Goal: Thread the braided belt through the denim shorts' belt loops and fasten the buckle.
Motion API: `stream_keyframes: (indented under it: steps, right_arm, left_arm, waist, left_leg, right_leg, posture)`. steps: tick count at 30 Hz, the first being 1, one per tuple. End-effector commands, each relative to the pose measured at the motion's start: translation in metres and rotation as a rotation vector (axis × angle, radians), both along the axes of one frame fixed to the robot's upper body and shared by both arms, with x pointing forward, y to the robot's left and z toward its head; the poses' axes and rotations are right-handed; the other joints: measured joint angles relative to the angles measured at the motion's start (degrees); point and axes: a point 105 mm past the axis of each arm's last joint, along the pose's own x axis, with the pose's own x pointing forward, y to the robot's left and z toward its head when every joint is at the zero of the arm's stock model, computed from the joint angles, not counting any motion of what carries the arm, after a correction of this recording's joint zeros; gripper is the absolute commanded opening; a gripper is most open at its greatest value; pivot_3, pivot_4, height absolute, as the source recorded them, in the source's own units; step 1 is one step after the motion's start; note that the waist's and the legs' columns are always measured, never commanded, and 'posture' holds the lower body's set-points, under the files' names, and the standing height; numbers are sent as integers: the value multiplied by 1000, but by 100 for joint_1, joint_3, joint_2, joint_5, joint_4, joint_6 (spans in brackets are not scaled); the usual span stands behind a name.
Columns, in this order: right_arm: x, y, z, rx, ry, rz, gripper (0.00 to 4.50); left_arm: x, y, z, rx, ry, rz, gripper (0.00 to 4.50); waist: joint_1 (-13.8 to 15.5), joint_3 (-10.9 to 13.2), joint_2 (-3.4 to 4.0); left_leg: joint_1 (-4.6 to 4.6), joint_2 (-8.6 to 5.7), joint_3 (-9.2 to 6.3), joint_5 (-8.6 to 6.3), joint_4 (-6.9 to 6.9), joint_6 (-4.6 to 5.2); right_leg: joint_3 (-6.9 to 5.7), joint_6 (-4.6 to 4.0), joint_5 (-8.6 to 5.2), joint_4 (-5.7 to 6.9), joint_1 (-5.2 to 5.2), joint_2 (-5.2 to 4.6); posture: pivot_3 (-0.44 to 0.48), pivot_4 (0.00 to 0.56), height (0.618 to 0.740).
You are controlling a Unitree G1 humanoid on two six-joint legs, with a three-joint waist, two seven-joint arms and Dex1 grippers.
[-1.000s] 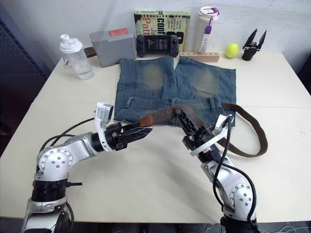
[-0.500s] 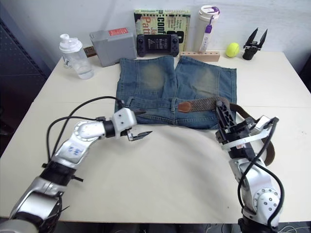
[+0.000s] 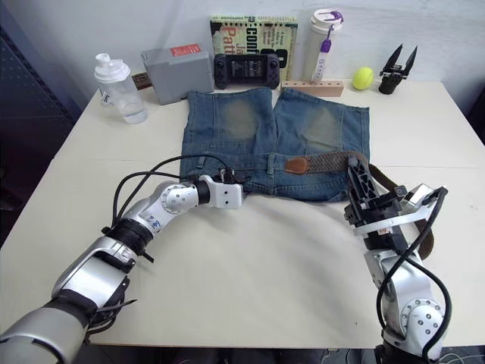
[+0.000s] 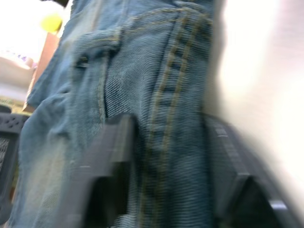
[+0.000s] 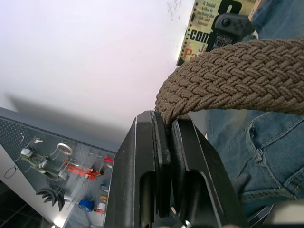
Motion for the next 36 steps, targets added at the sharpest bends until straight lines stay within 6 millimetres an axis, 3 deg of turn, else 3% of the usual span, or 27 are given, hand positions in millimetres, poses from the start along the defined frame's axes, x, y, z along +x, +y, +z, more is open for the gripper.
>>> stream_keyframes:
  steps: [1,5,10,12,15,18,21,26,27,29,36]
  right_arm:
    - [-8,-6,14,-3,-64,-33,0]
    - [-9,-9,14,-20,-59,-56,0]
    - [-13,-18,19,-77,-61,-111,0]
    - [-13,-23,22,-111,-51,-127,0]
    - [-11,-28,23,-183,-3,-120,0]
    - [-10,-27,19,-258,29,-96,0]
    - [-10,-30,17,-282,58,-80,0]
    - [-11,-28,17,-315,72,-32,0]
    - [-11,-29,17,-323,76,-28,0]
    - [-11,-31,17,-335,80,-20,0]
    - [-9,-28,11,-384,109,24,0]
  left_arm:
    - [1,14,-15,34,43,38,21]
    - [-8,24,-1,-41,45,29,21]
    - [-59,60,17,-158,119,-10,21]
    - [-86,71,15,-159,136,-28,21]
    - [-130,84,5,-167,213,-30,21]
    - [-152,92,-14,-120,272,1,21]
    - [-162,88,-14,-176,319,46,21]
    - [-171,92,-20,-166,355,81,2052]
    - [-173,92,-17,-161,354,71,2580]
    - [-180,93,-2,-215,396,37,3129]
    - [-198,119,34,-304,744,-16,3129]
  waist:
    - [-5,-3,5]
    - [-10,-3,5]
    - [-39,-3,5]
    - [-248,-4,9]
    - [-261,-4,10]
    - [-307,-1,14]
    - [-218,2,19]
    - [-37,2,20]
    - [-34,2,20]
    - [-28,2,20]
    - [-31,3,22]
  left_leg:
    - [2,0,0,0,0,0]
    - [2,1,0,0,-1,0]
    - [2,1,0,0,-1,0]
    - [3,10,4,-1,-27,-1]
    - [22,8,-22,-1,-56,-1]
    - [24,16,-20,-1,-56,-1]
    - [63,12,-14,-5,-75,11]
    - [65,7,-5,-2,-72,17]
    - [66,6,1,-3,-72,18]
    - [66,4,4,-3,-72,19]
    - [70,9,8,-3,-72,19]
  right_leg:
    - [0,0,0,0,0,0]
    - [0,0,0,1,0,0]
    - [-1,0,0,1,-1,1]
    - [-12,-2,-1,2,-22,2]
    - [-12,-4,-2,10,-26,-12]
    - [-9,-4,-2,5,-26,-18]
    - [-7,-4,-2,-1,9,-50]
    - [0,-3,-2,-9,14,-57]
    - [4,-2,-1,-9,14,-58]
    - [6,-2,-1,-10,13,-59]
    - [3,-2,-1,-9,13,-58]
  posture:
    - [0,150,731]
    - [0,150,731]
    - [0,150,731]
    - [0,150,731]
    - [0,150,731]
    - [0,150,731]
    - [0,150,731]
    - [0,150,731]
    - [0,150,731]
    - [0,150,731]
    - [0,150,731]
